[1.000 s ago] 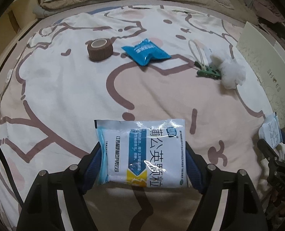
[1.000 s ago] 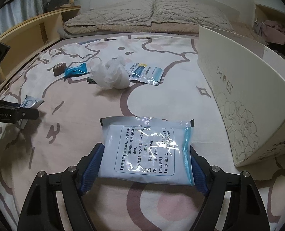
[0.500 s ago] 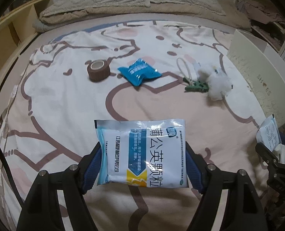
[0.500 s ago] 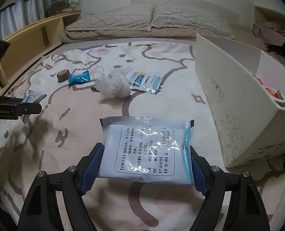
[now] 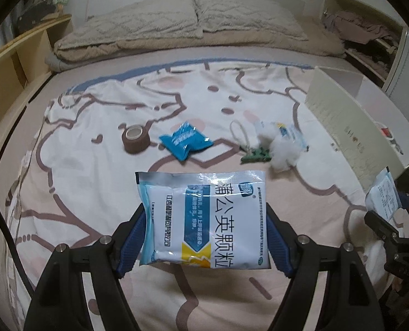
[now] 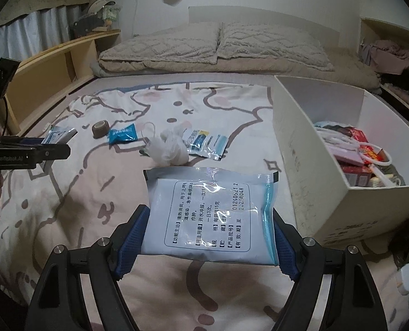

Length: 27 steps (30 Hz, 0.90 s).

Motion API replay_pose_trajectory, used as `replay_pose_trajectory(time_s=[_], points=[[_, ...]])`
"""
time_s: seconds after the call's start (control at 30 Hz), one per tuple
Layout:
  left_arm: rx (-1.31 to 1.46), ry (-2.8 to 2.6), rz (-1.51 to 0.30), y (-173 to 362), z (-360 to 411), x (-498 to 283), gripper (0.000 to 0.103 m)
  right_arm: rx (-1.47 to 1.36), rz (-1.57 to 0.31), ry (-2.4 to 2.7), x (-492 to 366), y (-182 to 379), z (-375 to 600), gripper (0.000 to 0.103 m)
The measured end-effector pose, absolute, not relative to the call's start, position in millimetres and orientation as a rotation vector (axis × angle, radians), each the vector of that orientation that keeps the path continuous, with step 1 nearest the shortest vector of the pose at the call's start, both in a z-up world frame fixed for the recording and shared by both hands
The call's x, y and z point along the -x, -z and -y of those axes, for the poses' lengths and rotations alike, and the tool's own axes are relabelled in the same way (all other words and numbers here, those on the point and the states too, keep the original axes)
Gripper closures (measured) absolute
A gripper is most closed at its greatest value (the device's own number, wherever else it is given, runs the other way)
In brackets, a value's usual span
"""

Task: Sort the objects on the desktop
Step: 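Carry both packets up toward the open white box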

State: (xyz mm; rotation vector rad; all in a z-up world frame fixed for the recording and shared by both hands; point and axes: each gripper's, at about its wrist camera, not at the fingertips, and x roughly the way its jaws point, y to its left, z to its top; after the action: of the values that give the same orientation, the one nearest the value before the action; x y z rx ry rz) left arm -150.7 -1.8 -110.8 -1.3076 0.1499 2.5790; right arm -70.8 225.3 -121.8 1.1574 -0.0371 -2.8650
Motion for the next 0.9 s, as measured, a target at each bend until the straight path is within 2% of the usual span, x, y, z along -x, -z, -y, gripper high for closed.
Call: replay_pose_trajectory(time_s=[0.47, 0.9], points=[[1.169, -2.594, -0.113, 72, -7, 144, 0.025, -1.093, 0.051, 2.879, 61, 90, -238, 0.021], [1.075, -2.586, -0.066, 43, -17, 144, 0.025, -1.016, -0.102, 2.92, 51, 49, -262, 0.021]])
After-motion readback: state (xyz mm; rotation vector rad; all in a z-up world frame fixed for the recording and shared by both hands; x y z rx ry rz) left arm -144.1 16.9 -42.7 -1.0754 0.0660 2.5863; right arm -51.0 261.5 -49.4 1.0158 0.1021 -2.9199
